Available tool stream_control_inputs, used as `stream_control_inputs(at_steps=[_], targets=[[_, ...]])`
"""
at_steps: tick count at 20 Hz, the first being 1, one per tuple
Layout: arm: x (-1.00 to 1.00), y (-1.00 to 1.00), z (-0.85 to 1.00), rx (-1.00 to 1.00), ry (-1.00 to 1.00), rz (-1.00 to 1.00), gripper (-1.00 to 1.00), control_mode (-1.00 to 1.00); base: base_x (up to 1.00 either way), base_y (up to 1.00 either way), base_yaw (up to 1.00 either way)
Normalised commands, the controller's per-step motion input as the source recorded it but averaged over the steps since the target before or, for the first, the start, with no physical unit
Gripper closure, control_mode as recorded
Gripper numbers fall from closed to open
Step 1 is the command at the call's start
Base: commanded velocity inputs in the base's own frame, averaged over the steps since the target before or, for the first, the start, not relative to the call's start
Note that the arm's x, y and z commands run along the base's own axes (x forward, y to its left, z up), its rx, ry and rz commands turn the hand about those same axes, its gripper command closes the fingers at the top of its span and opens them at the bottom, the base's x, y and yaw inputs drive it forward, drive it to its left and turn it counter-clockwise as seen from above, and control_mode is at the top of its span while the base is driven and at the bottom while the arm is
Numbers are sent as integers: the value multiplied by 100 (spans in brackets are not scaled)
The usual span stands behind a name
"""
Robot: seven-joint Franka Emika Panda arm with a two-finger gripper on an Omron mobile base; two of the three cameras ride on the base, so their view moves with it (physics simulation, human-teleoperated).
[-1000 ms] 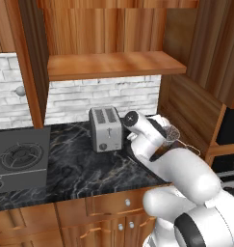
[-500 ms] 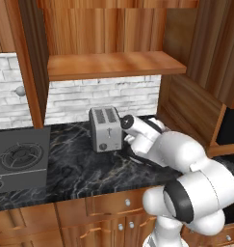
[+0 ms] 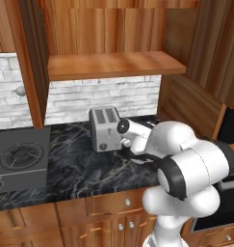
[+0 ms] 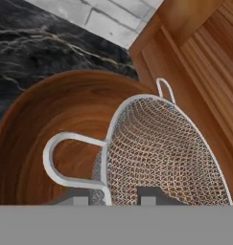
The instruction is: Open the cabinet and setup a tea strainer by placing it in the bowl upright.
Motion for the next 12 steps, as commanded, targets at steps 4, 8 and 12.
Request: stream_control_inputs(at_steps=[4,8,12], targets=[[22,0,-18,3,0,0,100,-100,0,0,0],[10,0,-17,2,0,1,100,-100,0,0,0],[4,0,-23,4,0,0,100,-100,0,0,0]])
